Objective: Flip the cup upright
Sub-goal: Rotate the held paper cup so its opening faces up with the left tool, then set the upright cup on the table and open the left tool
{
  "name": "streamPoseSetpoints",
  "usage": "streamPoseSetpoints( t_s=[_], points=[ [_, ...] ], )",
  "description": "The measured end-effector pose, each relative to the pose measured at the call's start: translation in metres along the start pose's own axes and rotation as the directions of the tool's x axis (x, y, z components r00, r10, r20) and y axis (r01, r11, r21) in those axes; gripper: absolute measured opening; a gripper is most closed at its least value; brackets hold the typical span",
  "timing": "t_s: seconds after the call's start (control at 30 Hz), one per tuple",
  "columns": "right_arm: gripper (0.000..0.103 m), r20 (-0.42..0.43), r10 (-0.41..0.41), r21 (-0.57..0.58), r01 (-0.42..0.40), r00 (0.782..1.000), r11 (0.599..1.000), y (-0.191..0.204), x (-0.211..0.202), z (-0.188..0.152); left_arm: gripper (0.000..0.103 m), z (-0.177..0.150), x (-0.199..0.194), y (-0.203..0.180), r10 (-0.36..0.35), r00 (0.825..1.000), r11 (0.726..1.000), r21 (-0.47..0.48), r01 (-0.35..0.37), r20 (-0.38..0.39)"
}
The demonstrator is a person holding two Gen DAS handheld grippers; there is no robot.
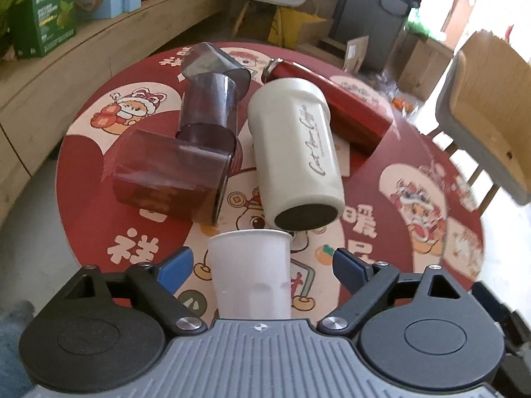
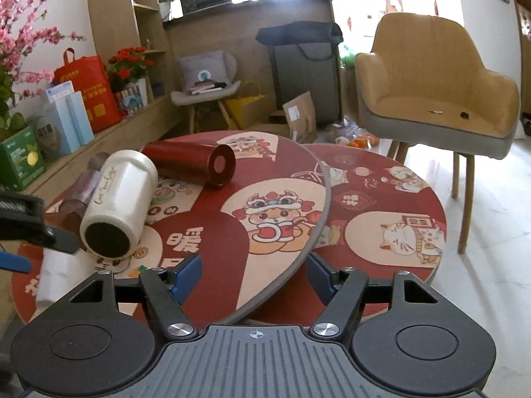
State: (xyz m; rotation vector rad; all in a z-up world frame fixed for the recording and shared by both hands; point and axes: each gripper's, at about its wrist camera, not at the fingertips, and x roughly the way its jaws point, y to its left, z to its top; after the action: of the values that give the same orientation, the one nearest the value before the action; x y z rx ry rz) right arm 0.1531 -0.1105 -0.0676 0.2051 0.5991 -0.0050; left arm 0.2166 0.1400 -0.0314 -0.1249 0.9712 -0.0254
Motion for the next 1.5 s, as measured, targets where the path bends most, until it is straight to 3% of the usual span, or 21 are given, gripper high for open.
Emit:
streamPoseSetpoints(
  t_s=[0.27, 0.37, 0.67, 0.8, 1.07, 1.37, 1.47, 1.5],
  points=[
    [0.066, -0.006, 0.025, 0.030, -0.025, 1.000, 0.999, -0.005, -0.001, 0.001, 0.076, -0.002, 0.013, -0.003, 0.037, 0.999, 0.999, 0.016, -0.037, -0.029],
    [0.066, -0.010, 0.026, 0.033, -0.025, 1.000, 0.999, -0.006, -0.001, 0.002, 0.061, -0.004, 0.013, -0.003, 0.053, 0.998, 0.998, 0.021, -0.053, -0.032],
    [0.068, -0.039, 0.056, 0.079, -0.053, 0.998, 0.995, -0.010, 0.003, 0.001, 0.060, -0.015, -0.016, 0.001, 0.006, 0.997, 1.000, 0.024, -0.008, 0.081],
    [0.068, -0.043, 0.056, 0.081, -0.052, 0.997, 0.995, -0.008, 0.005, 0.000, 0.060, -0.019, -0.023, -0.003, 0.021, 0.991, 0.998, 0.058, -0.029, 0.134],
    [0.068, -0.050, 0.060, 0.077, -0.056, 0.997, 0.995, -0.007, 0.006, 0.000, 0.060, -0.030, -0.015, -0.014, 0.037, 0.990, 0.992, 0.117, -0.053, 0.136],
    [0.068, -0.051, 0.063, 0.072, -0.059, 0.997, 0.996, -0.006, 0.007, -0.001, 0.059, -0.043, -0.002, -0.008, -0.003, 0.998, 0.996, 0.089, -0.002, 0.056],
    [0.068, -0.048, 0.061, 0.067, -0.058, 0.997, 0.996, -0.005, 0.006, -0.002, 0.068, -0.043, -0.006, -0.009, -0.025, 0.998, 0.995, 0.101, 0.019, 0.060],
    [0.069, -0.049, 0.060, 0.068, -0.057, 0.997, 0.996, -0.006, 0.006, -0.002, 0.079, -0.044, -0.009, -0.011, -0.027, 0.998, 0.994, 0.111, 0.020, 0.063]
  ],
)
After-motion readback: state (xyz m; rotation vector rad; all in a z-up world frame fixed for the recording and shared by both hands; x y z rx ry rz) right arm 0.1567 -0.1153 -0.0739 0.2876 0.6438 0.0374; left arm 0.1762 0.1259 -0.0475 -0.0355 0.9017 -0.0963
